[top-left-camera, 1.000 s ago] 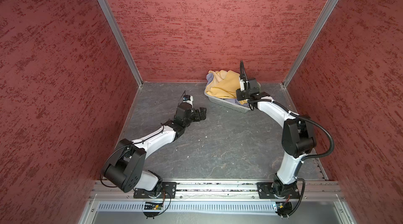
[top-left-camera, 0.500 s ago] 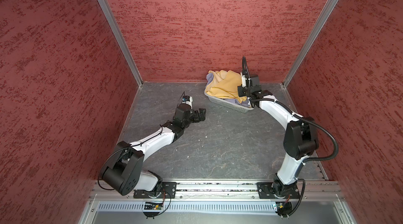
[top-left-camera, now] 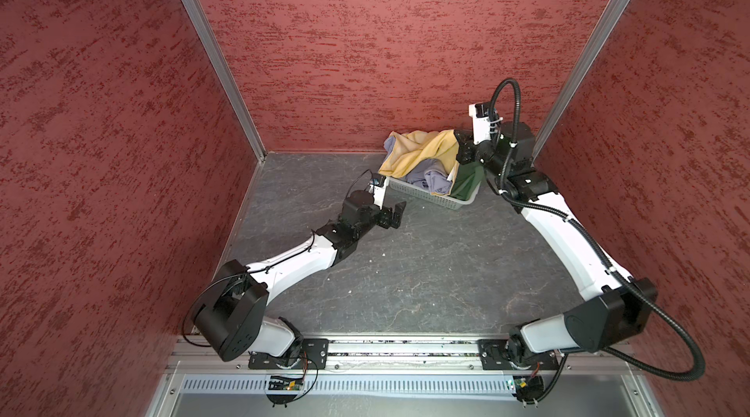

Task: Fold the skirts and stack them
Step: 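Grasp the yellow skirt with the right gripper while the left gripper grasps it too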

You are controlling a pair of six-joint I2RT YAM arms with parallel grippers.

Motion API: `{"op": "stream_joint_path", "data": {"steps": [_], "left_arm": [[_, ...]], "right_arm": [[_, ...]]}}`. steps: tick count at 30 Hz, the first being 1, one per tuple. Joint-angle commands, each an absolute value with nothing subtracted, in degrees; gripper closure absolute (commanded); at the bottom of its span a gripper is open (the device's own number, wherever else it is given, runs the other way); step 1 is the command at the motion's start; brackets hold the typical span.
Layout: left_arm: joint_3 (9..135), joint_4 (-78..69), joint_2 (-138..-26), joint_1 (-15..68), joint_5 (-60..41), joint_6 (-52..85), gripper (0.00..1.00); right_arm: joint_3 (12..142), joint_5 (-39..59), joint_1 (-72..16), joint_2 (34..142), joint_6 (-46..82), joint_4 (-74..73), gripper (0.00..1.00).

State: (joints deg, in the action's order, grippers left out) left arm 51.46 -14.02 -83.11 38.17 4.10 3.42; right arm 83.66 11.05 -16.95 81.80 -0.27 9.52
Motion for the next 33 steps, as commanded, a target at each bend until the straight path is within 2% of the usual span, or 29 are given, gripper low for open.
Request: {"op": "stream_joint_path", "data": {"steps": [1,19,21,22,24,26,28,30,33], "left_arm": [[55.9,-19.4,-87.0,39.3,2.7,-3.8,0.01],[88.0,-16.6,-112.0,41.1,-6.1,-13.6,0.01],[90.5,-16.1,-113.9,41.1,-6.7,-13.7,0.11],[91.6,-16.2,-114.7,41.1,-6.9,-13.5,0.20],[93.4,-16.4,-115.9,41.0,-7.3,-12.9,0.43],[95.5,-16.3,-117.0,41.0,-7.4,-11.9,0.74],[97.9,-15.6,-118.1,41.0,-7.3,-11.1,0.96],[100.6,-14.6,-119.1,41.0,-6.5,-10.4,1.00],[105.5,-12.6,-120.8,40.8,-4.5,-8.7,1.00]], "right_arm": [[80.7,18.7,-17.2,78.3,1.5,5.0,1.00],[74.5,20.0,-17.2,76.7,1.2,3.9,1.00],[73.9,21.1,-17.2,76.5,1.2,3.6,1.00],[73.5,21.6,-17.2,76.3,1.4,3.3,1.00],[72.8,21.7,-17.2,76.1,1.7,3.2,1.00],[71.9,21.5,-17.1,75.7,2.0,2.8,1.00],[70.9,20.8,-17.1,75.4,2.4,2.2,1.00],[70.0,19.9,-17.1,75.1,2.7,1.7,1.00],[68.3,18.1,-17.1,74.2,3.2,0.9,0.85]]}}
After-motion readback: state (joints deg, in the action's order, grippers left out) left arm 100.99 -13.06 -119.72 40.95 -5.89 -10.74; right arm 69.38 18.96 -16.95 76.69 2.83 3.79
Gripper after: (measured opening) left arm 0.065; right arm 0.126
